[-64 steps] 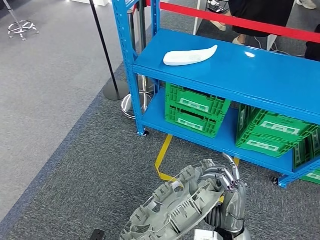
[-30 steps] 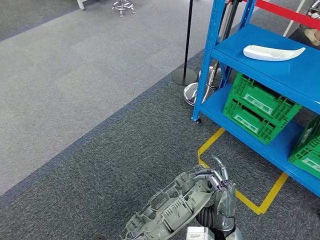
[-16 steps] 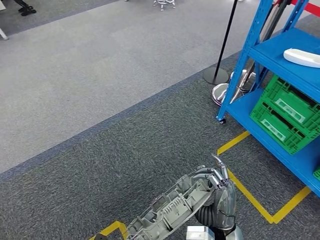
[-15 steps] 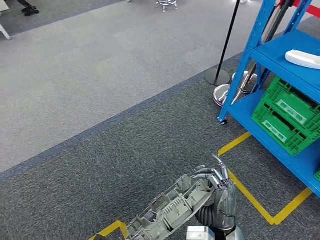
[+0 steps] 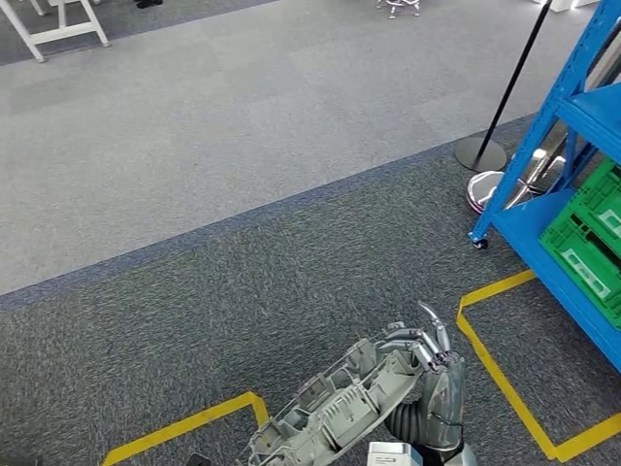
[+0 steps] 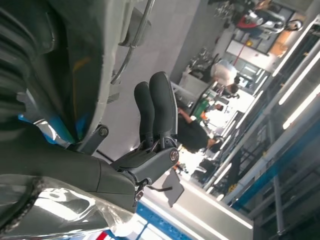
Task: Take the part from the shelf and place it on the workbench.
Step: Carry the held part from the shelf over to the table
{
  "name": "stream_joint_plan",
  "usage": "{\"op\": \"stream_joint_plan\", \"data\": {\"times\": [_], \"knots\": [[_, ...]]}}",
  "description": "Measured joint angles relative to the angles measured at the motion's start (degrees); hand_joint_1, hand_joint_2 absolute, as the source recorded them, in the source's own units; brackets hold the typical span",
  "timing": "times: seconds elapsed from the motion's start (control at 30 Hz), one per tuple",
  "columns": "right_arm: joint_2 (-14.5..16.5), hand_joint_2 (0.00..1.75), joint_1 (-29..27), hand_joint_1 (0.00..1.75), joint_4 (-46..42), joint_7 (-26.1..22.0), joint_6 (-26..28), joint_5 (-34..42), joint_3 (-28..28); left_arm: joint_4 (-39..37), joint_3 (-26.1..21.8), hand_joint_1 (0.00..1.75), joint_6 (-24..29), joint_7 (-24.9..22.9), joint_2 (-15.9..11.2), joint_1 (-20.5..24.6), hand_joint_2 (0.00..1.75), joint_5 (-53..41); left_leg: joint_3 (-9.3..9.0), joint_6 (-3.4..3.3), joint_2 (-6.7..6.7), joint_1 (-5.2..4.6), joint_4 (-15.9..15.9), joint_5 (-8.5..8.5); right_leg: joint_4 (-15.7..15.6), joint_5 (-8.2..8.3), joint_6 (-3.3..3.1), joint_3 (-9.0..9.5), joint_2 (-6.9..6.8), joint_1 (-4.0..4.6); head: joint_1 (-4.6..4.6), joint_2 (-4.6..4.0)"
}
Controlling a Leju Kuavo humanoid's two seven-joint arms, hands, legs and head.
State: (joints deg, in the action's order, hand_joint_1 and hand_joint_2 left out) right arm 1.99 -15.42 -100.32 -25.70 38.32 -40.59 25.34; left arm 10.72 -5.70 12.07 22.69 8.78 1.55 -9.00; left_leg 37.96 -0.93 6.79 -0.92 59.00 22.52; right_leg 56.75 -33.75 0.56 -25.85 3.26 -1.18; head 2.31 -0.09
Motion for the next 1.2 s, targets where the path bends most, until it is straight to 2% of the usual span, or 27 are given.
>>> {"op": "stream_joint_plan", "data": {"times": [0.03,0.1,0.13,0.17,0.2,0.23,0.27,0.33,0.37,0.4,0.47,0.5,0.53,0.57,0.6,0.63,0.67,0.7,0.73,0.77,0.8,0.83,0.87,0.9,0.93,1.0,1.2], "knots": [[0.0,1.75,0.0,1.75,-0.1,0.0,0.0,0.0,-0.1,0.0,0.0,0.00,0.1,-0.1,0.0,-0.1,1.75,0.0,0.58,0.27,-1.04,0.07,1.3,1.21,0.0,0.22,-0.41,-0.09,-0.97,-0.02,0.16,0.00],[0.0,1.75,-0.2,1.75,-0.4,0.0,0.0,-0.1,-0.3,0.0,0.0,0.00,0.2,-0.2,0.1,-0.2,1.75,0.0,2.66,0.87,-4.36,0.26,7.2,5.57,-0.1,0.53,-0.91,-0.33,-2.89,0.18,0.54,0.00],[0.0,1.75,-0.4,1.75,-0.5,0.0,0.0,-0.1,-0.4,0.0,0.0,0.00,0.3,-0.3,0.1,-0.1,1.75,0.0,3.83,1.13,-5.36,0.45,11.0,7.63,0.0,0.59,-0.99,-0.45,-3.93,0.31,0.60,0.00],[0.0,1.75,-0.6,1.75,-0.6,0.0,0.0,-0.1,-0.4,0.0,0.0,0.00,0.3,-0.4,0.2,-0.1,1.75,-0.1,4.57,1.28,-5.90,0.61,14.1,8.90,0.0,0.61,-0.99,-0.53,-4.97,0.44,0.60,0.00],[0.0,1.75,-0.7,1.75,-0.6,0.0,0.0,-0.1,-0.5,0.0,0.1,0.00,0.2,-0.5,0.2,-0.1,1.75,-0.2,4.54,1.30,-6.18,0.73,15.6,9.14,0.0,0.63,-0.99,-0.58,-5.96,0.54,0.61,0.00],[0.0,1.75,-0.7,1.75,-0.6,0.0,0.0,-0.2,-0.6,0.0,0.1,0.00,0.2,-0.5,0.2,-0.2,1.75,-0.3,3.50,1.19,-6.35,0.79,14.9,8.34,0.0,0.61,-0.97,-0.46,-6.86,0.62,0.61,0.00],[0.0,1.75,-0.7,1.75,-0.7,0.0,0.0,-0.2,-0.6,0.0,0.1,0.00,0.2,-0.5,0.2,-0.3,1.75,-0.4,1.58,0.92,-6.64,0.74,12.2,6.84,0.0,0.58,-0.94,-0.24,-7.67,0.67,0.61,0.00],[0.0,1.75,-0.6,1.75,-1.0,0.0,0.0,-0.3,-0.7,0.0,0.1,0.00,0.3,-0.5,0.1,-0.3,1.75,-0.6,-2.77,0.04,-8.51,0.12,4.9,4.43,0.0,0.47,-0.77,0.10,-8.96,0.76,0.59,0.00],[0.0,1.75,-0.6,1.75,-1.1,0.0,0.0,-0.3,-0.8,0.0,0.1,0.00,0.3,-0.5,0.1,-0.3,1.75,-0.6,-4.06,-0.41,-9.47,-0.33,2.5,3.96,0.0,0.46,-0.59,0.11,-9.53,0.80,0.56,0.00],[0.0,1.75,-0.6,1.75,-1.2,0.0,0.0,-0.3,-0.8,0.0,0.1,0.00,0.4,-0.5,0.1,-0.3,1.75,-0.7,-4.61,-0.79,-10.16,-0.76,1.2,4.01,0.0,0.45,-0.38,0.02,-10.04,0.84,0.58,0.00],[0.0,1.75,-0.6,1.75,-1.3,0.0,0.0,-0.4,-0.9,0.0,0.1,0.00,0.5,-0.6,0.1,-0.3,1.75,-0.9,-4.74,-1.39,-9.69,-1.07,0.2,4.19,-0.1,0.37,0.11,-0.07,-11.15,0.93,0.59,0.00],[0.0,1.75,-0.5,1.75,-1.5,0.0,0.0,-0.4,-0.9,0.0,0.1,0.00,0.6,-0.5,0.1,-0.3,1.75,-1.0,-4.98,-1.63,-9.11,-0.95,-0.6,4.20,0.0,0.04,0.32,-0.26,-10.73,0.93,0.53,0.00],[0.0,1.75,-0.5,1.75,-1.6,0.0,0.0,-0.4,-1.0,0.0,0.1,0.00,0.6,-0.5,0.1,-0.3,1.75,-1.1,-5.25,-1.92,-8.47,-0.73,-1.4,4.15,1.1,-0.71,0.49,-0.91,-9.46,0.91,0.38,0.00],[-0.1,1.75,-0.5,1.75,-1.8,-0.1,0.0,-0.5,-1.0,0.0,0.2,0.00,0.7,-0.5,0.1,-0.2,1.75,-1.2,-5.52,-2.14,-7.79,-0.49,-2.0,4.06,3.5,-1.89,0.62,-2.23,-7.67,0.87,0.21,0.00],[-0.1,1.75,-0.6,1.75,-1.9,-0.1,0.0,-0.5,-1.1,0.0,0.3,0.00,0.7,-0.5,0.2,-0.1,1.75,-1.3,-5.56,-2.32,-7.11,-0.37,-2.2,3.99,7.1,-3.33,0.65,-4.24,-5.55,0.74,0.01,0.00],[-0.1,1.75,-0.7,1.75,-1.9,-0.1,0.0,-0.5,-1.1,0.0,0.4,0.00,0.7,-0.5,0.2,0.0,1.75,-1.4,-5.56,-2.47,-6.39,-0.31,-2.3,4.00,11.4,-4.69,0.69,-6.72,-4.21,0.68,-0.08,0.00],[-0.2,1.75,-0.9,1.75,-2.0,0.0,0.0,-0.5,-1.1,0.0,0.5,0.00,0.7,-0.5,0.2,0.1,1.75,-1.5,-5.60,-2.52,-5.62,-0.30,-2.2,4.03,15.1,-5.42,0.77,-9.07,-3.61,0.65,-0.14,0.00],[-0.3,1.75,-1.0,1.75,-2.0,0.0,0.0,-0.5,-1.1,0.0,0.6,0.00,0.7,-0.5,0.3,0.1,1.75,-1.6,-5.72,-2.53,-4.82,-0.30,-2.2,4.05,17.1,-5.14,0.84,-10.74,-3.38,0.62,-0.14,0.00],[-0.3,1.75,-1.0,1.75,-2.0,0.0,0.0,-0.5,-1.2,0.0,0.6,0.00,0.7,-0.5,0.3,0.1,1.75,-1.6,-5.90,-2.48,-3.98,-0.29,-2.2,4.09,16.8,-3.68,0.93,-11.34,-3.27,0.57,-0.15,0.00],[-0.3,1.75,-1.0,1.75,-2.0,0.0,0.0,-0.5,-1.2,0.0,0.6,0.00,0.7,-0.5,0.3,0.0,1.75,-1.6,-6.16,-2.37,-3.12,-0.26,-2.1,4.18,14.3,-1.22,1.01,-10.82,-3.00,0.48,-0.16,0.00],[-0.3,1.75,-1.0,1.75,-2.0,0.0,0.0,-0.5,-1.2,0.0,0.7,0.00,0.7,-0.5,0.3,0.0,1.75,-1.6,-6.33,-2.17,-2.28,-0.22,-1.9,4.35,10.5,1.51,1.10,-9.63,-2.11,0.29,-0.16,0.00],[-0.4,1.75,-1.0,1.75,-2.0,0.0,0.0,-0.5,-1.2,0.0,0.7,0.00,0.7,-0.5,0.3,0.1,1.75,-1.5,-6.33,-1.90,-1.50,-0.27,-1.5,4.61,6.9,3.46,1.18,-8.27,-0.80,0.05,-0.16,0.00],[-0.4,1.75,-1.0,1.75,-2.0,0.0,0.0,-0.5,-1.2,0.0,0.7,0.00,0.7,-0.6,0.4,0.2,1.75,-1.5,-6.08,-1.64,-0.76,-0.26,-1.0,4.81,4.1,4.42,1.16,-7.08,0.37,-0.12,-0.15,0.00],[-0.4,1.75,-1.0,1.75,-2.1,0.1,0.0,-0.5,-1.2,0.0,0.7,0.00,0.7,-0.6,0.4,0.2,1.75,-1.4,-5.68,-1.37,-0.14,-0.22,-0.6,4.92,2.7,4.54,1.09,-6.43,1.20,-0.20,-0.14,0.00],[-0.4,1.75,-1.1,1.75,-2.1,0.1,0.0,-0.6,-1.2,0.0,0.7,0.00,0.7,-0.6,0.4,0.2,1.75,-1.4,-5.28,-1.12,0.44,-0.15,-0.3,4.91,2.3,4.18,0.93,-6.13,1.28,-0.14,-0.15,0.00],[-0.5,1.75,-1.1,1.75,-2.2,0.1,0.0,-0.6,-1.2,0.0,0.7,0.00,0.7,-0.6,0.4,0.1,1.75,-1.4,-4.86,-0.82,1.17,0.10,-0.2,4.73,2.3,4.05,0.67,-6.05,0.65,0.07,-0.20,0.00],[-0.5,1.75,-1.1,1.75,-2.2,0.1,0.0,-0.6,-1.2,0.0,0.7,0.00,0.7,-0.6,0.4,0.0,1.75,-1.4,-4.80,-0.74,1.41,0.14,-0.2,4.69,2.3,4.07,0.58,-6.04,0.43,0.10,-0.23,0.00]]}}
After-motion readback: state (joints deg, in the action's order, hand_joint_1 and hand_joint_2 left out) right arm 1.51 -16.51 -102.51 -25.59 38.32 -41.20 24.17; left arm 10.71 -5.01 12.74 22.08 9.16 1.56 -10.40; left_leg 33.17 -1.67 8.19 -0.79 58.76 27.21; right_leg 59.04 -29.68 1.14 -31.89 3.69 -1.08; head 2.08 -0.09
